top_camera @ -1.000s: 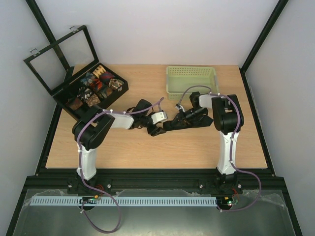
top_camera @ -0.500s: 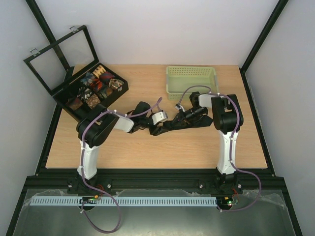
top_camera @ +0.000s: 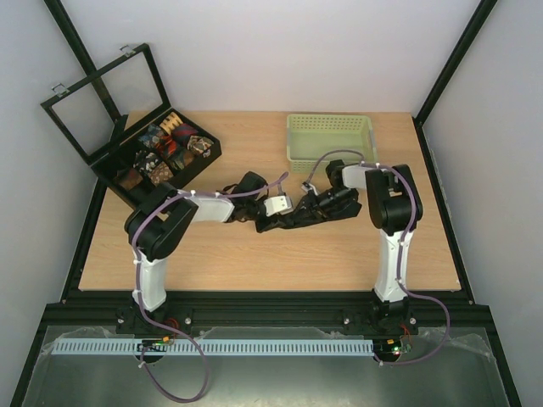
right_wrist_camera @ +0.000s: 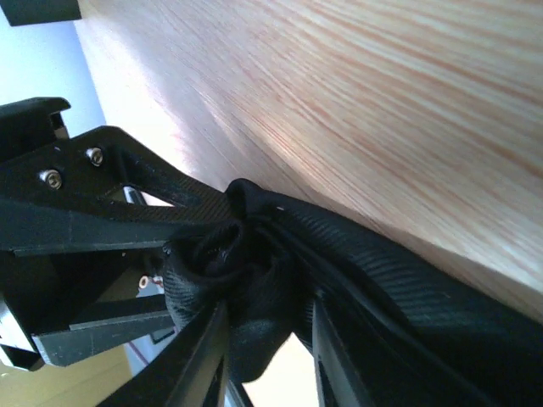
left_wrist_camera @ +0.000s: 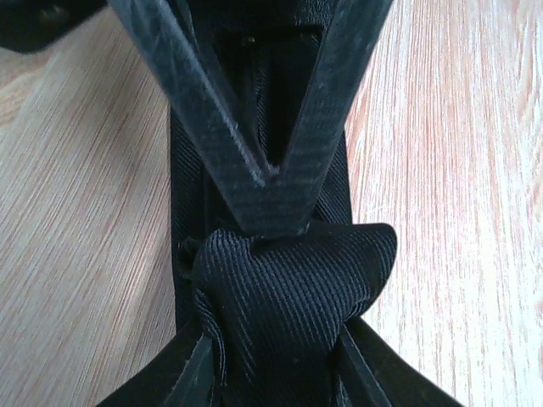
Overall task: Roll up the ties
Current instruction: Roll the tie at the center of the board.
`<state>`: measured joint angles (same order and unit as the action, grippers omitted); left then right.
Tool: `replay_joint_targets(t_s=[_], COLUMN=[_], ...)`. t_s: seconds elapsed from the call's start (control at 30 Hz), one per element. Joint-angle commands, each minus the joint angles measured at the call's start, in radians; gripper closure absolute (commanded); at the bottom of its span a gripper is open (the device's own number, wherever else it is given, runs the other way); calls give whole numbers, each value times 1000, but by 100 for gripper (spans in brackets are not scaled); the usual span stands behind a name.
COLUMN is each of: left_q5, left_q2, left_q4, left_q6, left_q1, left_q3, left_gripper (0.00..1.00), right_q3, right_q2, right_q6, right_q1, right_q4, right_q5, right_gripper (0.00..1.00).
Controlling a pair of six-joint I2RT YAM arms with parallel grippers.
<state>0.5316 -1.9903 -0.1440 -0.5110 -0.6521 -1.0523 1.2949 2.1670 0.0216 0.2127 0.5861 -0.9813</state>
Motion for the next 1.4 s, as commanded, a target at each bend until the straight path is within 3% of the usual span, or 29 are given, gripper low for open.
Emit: replay_joint_targets(t_s=[0.0,0.2,0.53,0.73,0.83,0.9,1.03,1.17,1.37], left_q5=[-105,-164,-208,-201,-171,-116,69,179,219], left_q2=[2,-67,-93,-91,-89,-77,-1,61,20], left_q4=[270,359,408,410,391,355,129,-151,-393], left_q6=[-31,41,68,64,53,47,72,124,220], left_q1=[-15,-33,-49,-50,-38,-13,61,95,72], left_q3=[-42,-131,-173,-170,-163,-153,-50,81,153], left_gripper=[79,79,79,76,67,51,28,17,10], right_q3=[33,105,127,167,180,181,162,139,97], right_q2=[-29,-61,3,30,57,81,134,154,138], right_q6=[15,72,43,76,125,152,191,193,176], right_q1=[-35,-16,68,75,62,50,22,-10,-22], right_q4=[94,202,185,189,208,215,218,203,164], right_q5=[92,59,123,211,228,220,201,213,253], right_gripper=[66,63,66,98,99,99,98,99,99])
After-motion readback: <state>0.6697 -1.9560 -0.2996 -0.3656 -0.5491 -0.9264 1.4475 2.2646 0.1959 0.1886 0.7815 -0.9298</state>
